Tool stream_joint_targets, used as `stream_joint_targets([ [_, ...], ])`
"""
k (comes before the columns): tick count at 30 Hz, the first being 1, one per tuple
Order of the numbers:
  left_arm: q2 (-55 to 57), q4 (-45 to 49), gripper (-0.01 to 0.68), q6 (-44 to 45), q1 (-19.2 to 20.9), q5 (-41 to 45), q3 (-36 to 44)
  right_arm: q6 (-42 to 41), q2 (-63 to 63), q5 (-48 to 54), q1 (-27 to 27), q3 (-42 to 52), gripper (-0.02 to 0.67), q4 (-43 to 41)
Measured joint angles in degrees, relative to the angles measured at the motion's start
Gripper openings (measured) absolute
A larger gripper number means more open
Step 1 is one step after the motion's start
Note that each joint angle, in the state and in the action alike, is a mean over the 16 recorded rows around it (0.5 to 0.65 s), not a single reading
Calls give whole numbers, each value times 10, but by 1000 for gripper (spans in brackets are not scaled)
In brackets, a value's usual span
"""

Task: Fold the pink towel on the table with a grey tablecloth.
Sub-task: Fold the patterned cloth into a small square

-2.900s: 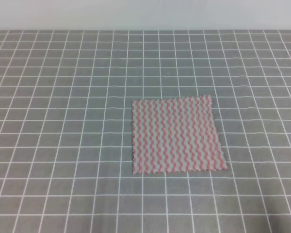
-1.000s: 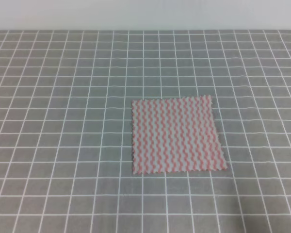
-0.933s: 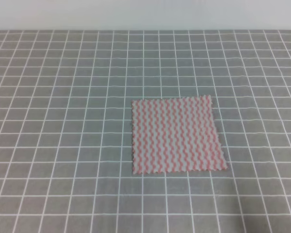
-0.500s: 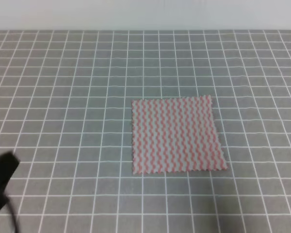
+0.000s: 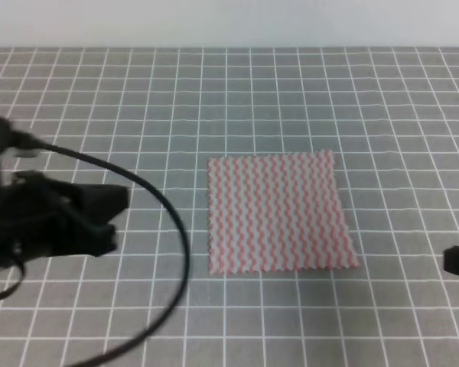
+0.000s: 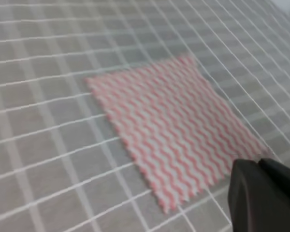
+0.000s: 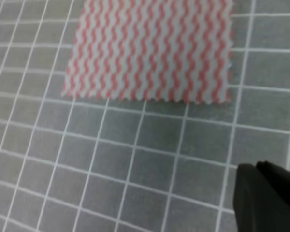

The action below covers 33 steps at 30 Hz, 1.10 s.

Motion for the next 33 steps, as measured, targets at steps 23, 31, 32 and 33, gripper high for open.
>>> stream_joint_targets([
  [23,172,3,-2,61,-73,-21,-50,328,446,43,201,-321,229,-326],
  [31,178,3,-2,70,-73,-26,-50,336,495,20,200,-325,320,-310],
  [32,180,3,-2,72,-73,-26,-50,337,498,16,200,-325,314,-308],
  [33,182,3,-2,73,-73,-26,-50,337,500,13,200,-325,306,-307],
])
